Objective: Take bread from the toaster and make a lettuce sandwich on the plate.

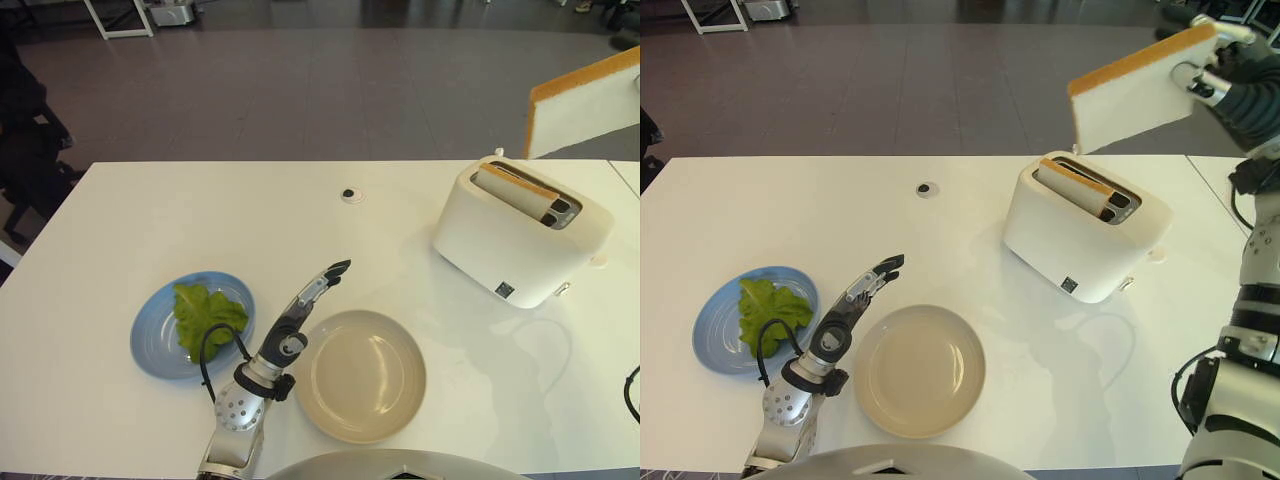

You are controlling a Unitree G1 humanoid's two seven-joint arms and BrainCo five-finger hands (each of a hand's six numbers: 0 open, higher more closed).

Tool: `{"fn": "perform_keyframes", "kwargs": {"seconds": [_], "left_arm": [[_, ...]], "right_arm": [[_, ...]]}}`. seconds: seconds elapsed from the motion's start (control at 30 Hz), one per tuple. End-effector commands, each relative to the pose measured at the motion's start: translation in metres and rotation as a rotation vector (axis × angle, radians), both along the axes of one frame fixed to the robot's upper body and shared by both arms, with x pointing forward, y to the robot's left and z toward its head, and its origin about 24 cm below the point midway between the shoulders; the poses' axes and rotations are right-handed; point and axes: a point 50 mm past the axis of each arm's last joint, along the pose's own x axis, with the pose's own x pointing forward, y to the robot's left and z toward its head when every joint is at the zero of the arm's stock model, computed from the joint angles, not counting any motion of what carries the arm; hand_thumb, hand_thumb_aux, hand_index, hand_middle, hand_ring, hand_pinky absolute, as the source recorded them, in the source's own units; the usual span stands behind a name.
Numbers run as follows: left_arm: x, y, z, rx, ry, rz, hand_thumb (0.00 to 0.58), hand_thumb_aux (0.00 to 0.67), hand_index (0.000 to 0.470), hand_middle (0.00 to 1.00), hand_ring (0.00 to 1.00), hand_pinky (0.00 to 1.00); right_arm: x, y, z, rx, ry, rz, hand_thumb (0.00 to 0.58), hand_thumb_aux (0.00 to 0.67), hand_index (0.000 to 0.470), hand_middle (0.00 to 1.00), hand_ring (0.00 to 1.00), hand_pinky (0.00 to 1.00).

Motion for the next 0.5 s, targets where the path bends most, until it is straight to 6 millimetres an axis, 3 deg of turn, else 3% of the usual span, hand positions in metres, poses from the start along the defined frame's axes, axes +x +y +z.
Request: {"fn": "perform_keyframes", "kwargs": {"seconds": [0.03, 0.23, 0.33, 0.5], "left_arm": [[0.003, 0.002, -0.002, 0.021, 0.008, 0.000, 0.000, 0.000, 0.000, 0.00, 0.00, 0.00], [0.007, 0.006, -0.001, 0.026, -0.002, 0.012, 0.000, 0.000, 0.000, 0.00, 0.00, 0.00], [0.010, 0.008, 0.000, 0.027, -0.008, 0.020, 0.000, 0.000, 0.000, 0.00, 0.00, 0.00], [0.012, 0.013, 0.002, 0.019, -0.027, 0.046, 0.000, 0.000, 0.000, 0.00, 0.00, 0.00]], "right_arm": [[-0.032, 0.053, -0.041, 0.002, 0.262, 0.291, 0.580, 0.670, 0.470, 0.00, 0.00, 0.00], [-0.070, 0.110, -0.092, -0.080, 0.533, 0.547, 0.580, 0.670, 0.470, 0.00, 0.00, 0.00], [-0.071, 0.127, -0.122, -0.127, 0.632, 0.518, 0.580, 0.670, 0.470, 0.00, 0.00, 0.00], [-0.070, 0.157, -0.146, -0.196, 0.620, 0.494, 0.580, 0.670, 0.470, 0.00, 0.00, 0.00]]}}
